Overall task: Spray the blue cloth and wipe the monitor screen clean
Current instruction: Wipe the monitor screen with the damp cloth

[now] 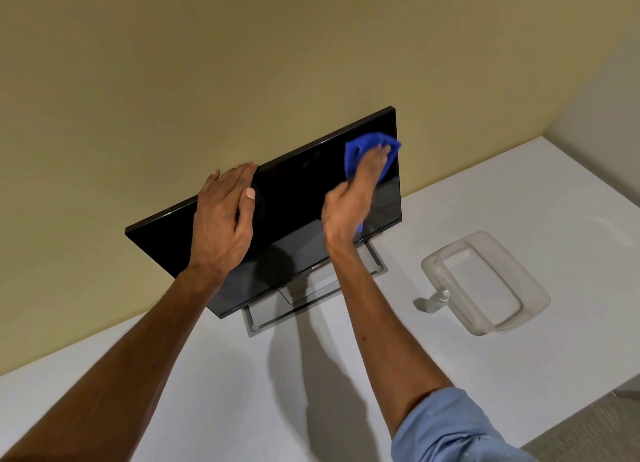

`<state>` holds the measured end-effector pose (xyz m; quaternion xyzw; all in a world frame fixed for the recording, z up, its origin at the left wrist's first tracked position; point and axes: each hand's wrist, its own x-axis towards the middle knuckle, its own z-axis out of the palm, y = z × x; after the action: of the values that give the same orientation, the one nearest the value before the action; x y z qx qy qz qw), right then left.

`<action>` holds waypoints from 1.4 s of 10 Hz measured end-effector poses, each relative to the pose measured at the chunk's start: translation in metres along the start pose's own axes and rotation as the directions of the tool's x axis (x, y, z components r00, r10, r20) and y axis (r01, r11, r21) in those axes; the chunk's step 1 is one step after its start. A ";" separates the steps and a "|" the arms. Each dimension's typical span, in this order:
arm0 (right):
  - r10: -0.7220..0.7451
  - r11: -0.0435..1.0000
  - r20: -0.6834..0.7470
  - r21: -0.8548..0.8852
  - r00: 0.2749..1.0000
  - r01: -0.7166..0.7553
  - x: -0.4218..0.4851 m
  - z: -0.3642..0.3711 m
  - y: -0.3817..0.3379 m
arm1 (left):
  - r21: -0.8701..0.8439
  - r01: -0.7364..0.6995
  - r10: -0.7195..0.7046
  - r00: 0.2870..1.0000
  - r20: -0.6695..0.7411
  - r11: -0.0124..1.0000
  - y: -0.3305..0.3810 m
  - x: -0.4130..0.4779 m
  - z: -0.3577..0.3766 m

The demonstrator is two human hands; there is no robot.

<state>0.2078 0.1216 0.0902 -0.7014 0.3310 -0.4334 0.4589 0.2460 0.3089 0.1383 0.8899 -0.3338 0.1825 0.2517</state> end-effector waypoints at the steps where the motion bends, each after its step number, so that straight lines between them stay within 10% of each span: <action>1: -0.113 0.993 0.035 0.049 0.993 0.111 0.032 0.011 -0.015 | 0.017 0.004 -0.005 1.000 0.006 1.000 0.001 0.000 -0.002; 8: -0.001 0.998 0.033 -0.066 0.999 0.003 0.019 -0.008 0.068 | -0.024 -0.043 0.044 0.999 0.028 0.999 -0.007 0.001 -0.002; 12: 0.250 0.968 0.131 -0.016 0.959 -0.250 -0.026 -0.041 0.114 | -0.032 -0.035 0.036 0.999 0.035 0.999 -0.005 0.000 -0.004; 14: 0.560 0.779 0.132 0.252 0.818 -0.574 -0.033 -0.042 0.116 | -0.054 0.005 0.002 0.992 0.123 0.999 -0.004 0.003 -0.008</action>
<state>0.1482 0.0931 -0.0190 -0.5074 0.4504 -0.3001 0.6705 0.2503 0.3144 0.1447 0.8927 -0.3528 0.1179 0.2546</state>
